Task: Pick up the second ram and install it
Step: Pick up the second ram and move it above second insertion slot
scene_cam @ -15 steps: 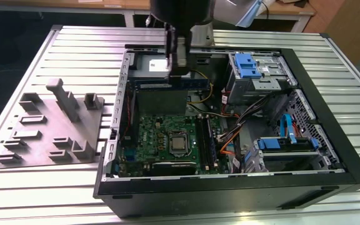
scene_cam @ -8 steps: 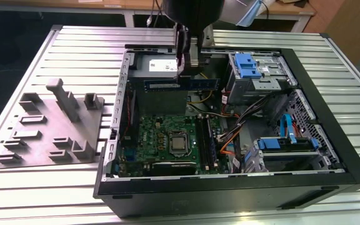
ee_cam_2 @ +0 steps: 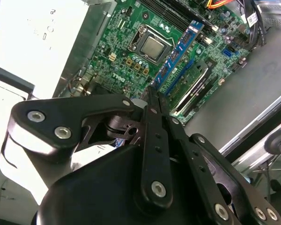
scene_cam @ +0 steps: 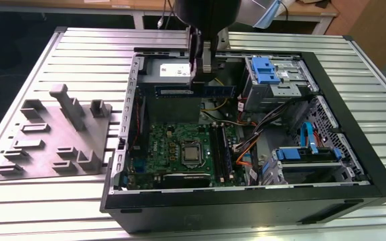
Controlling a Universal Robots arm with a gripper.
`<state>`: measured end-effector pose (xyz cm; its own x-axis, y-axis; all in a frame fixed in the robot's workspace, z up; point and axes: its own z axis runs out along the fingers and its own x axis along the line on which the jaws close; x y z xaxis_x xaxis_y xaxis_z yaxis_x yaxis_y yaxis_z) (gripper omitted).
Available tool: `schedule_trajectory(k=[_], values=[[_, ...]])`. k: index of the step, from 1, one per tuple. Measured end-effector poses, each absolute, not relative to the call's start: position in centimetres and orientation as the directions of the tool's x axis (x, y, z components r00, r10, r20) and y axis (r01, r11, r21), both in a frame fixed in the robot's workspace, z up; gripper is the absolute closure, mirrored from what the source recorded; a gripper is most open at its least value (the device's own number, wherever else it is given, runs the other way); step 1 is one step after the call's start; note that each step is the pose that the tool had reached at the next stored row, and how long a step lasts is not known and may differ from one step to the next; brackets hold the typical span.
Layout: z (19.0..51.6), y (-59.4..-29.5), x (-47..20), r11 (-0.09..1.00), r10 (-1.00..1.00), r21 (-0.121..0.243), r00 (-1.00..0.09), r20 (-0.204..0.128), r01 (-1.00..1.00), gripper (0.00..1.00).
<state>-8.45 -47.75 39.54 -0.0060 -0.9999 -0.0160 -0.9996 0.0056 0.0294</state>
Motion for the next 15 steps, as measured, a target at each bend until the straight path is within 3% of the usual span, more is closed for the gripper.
schedule_trajectory(k=[15], values=[[38.3,-47.4,-8.4,0.038,-0.999,0.029,-0.038,-0.016,-0.999,0.88]])
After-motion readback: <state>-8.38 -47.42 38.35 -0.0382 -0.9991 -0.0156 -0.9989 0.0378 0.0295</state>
